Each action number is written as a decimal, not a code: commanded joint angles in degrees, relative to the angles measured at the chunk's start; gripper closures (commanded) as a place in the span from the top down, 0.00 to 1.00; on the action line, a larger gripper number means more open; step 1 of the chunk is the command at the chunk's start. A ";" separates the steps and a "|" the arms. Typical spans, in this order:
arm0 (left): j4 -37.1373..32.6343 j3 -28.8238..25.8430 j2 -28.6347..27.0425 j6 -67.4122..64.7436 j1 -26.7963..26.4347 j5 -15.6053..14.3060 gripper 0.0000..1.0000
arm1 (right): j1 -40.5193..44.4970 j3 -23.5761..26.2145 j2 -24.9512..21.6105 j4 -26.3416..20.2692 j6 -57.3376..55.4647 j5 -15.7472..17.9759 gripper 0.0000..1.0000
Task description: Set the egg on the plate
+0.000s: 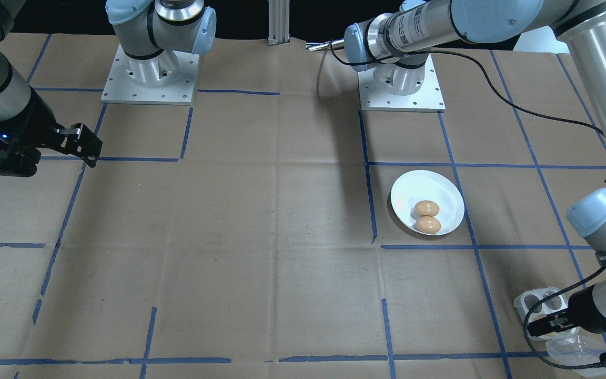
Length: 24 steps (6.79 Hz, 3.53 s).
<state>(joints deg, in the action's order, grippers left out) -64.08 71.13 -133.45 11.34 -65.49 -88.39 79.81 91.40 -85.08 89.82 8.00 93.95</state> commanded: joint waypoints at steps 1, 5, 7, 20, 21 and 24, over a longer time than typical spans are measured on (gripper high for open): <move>-0.25 -0.03 0.03 0.00 0.02 -0.03 0.62 | 0.00 0.00 0.00 0.00 0.00 0.00 1.00; -0.25 -0.20 0.03 0.09 0.19 0.06 0.36 | 0.00 0.00 0.00 0.00 0.00 0.00 1.00; -1.73 1.46 1.43 0.70 0.28 0.32 0.19 | 0.00 0.00 0.00 0.00 0.00 0.00 1.00; -14.05 28.47 26.18 -1.75 -0.78 3.22 0.18 | 0.00 0.00 0.00 0.00 0.00 0.00 1.00; -13.96 34.72 28.92 -2.54 -0.78 3.22 0.22 | 0.00 0.00 0.00 0.00 0.00 0.00 1.00; -11.94 42.69 32.11 -2.64 0.19 2.87 0.25 | 0.00 0.00 0.00 0.00 0.00 0.00 1.00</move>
<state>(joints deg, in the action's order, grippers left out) -76.39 112.15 -101.77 8.60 -65.65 -85.43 79.80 91.40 -85.08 89.82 8.00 93.95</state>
